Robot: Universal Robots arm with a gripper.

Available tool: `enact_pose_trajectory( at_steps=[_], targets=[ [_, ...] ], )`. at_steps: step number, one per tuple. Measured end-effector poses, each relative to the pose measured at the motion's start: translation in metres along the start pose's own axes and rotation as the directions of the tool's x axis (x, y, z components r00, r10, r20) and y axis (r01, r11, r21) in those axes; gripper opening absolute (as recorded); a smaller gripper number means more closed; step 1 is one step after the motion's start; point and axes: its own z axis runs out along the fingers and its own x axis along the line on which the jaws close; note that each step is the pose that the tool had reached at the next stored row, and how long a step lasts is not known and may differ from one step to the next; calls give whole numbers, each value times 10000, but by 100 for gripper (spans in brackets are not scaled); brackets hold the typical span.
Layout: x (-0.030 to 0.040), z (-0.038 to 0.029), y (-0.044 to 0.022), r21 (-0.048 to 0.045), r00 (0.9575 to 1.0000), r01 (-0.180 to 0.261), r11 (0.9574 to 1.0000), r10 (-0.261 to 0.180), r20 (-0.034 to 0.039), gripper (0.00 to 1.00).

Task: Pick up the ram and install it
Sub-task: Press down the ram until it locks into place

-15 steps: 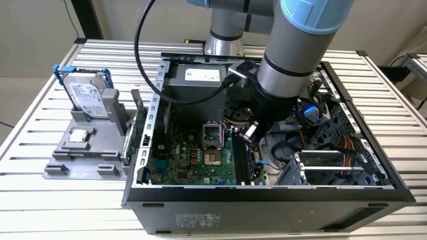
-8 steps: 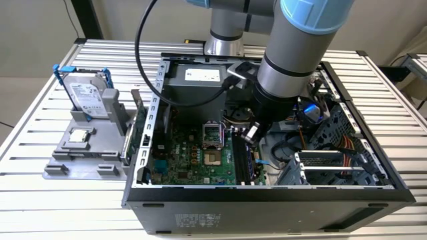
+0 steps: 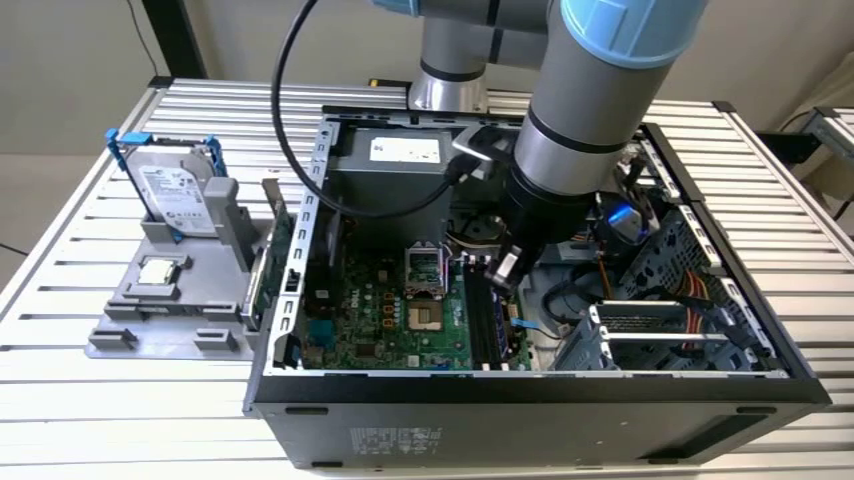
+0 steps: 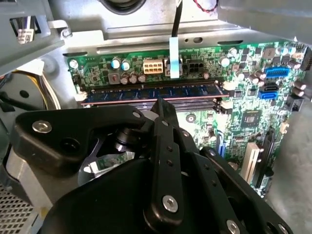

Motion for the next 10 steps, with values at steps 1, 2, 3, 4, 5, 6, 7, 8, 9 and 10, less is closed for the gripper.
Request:
enact_pose_trajectory(
  at_steps=[1,2,3,4,5,6,7,8,9,10],
  targets=[
    [0,0,0,1,9999,112,9999,-112,-2,0],
    [0,0,0,3,9997,241,9997,-241,-7,0],
    [0,0,0,3,9993,387,9993,-387,-11,0],
    [0,0,0,5,9986,526,9986,-526,-15,0],
    [0,0,0,6,9978,659,9978,-659,-19,0],
    [0,0,0,7,9969,789,9969,-789,-23,0],
    [0,0,0,8,9957,923,9957,-923,-28,0],
    [0,0,0,9,9945,1044,9945,-1044,-32,0],
    [0,0,0,9,9931,1168,9932,-1168,-35,0],
    [0,0,0,10,9915,1298,9915,-1298,-39,0]
  ],
)
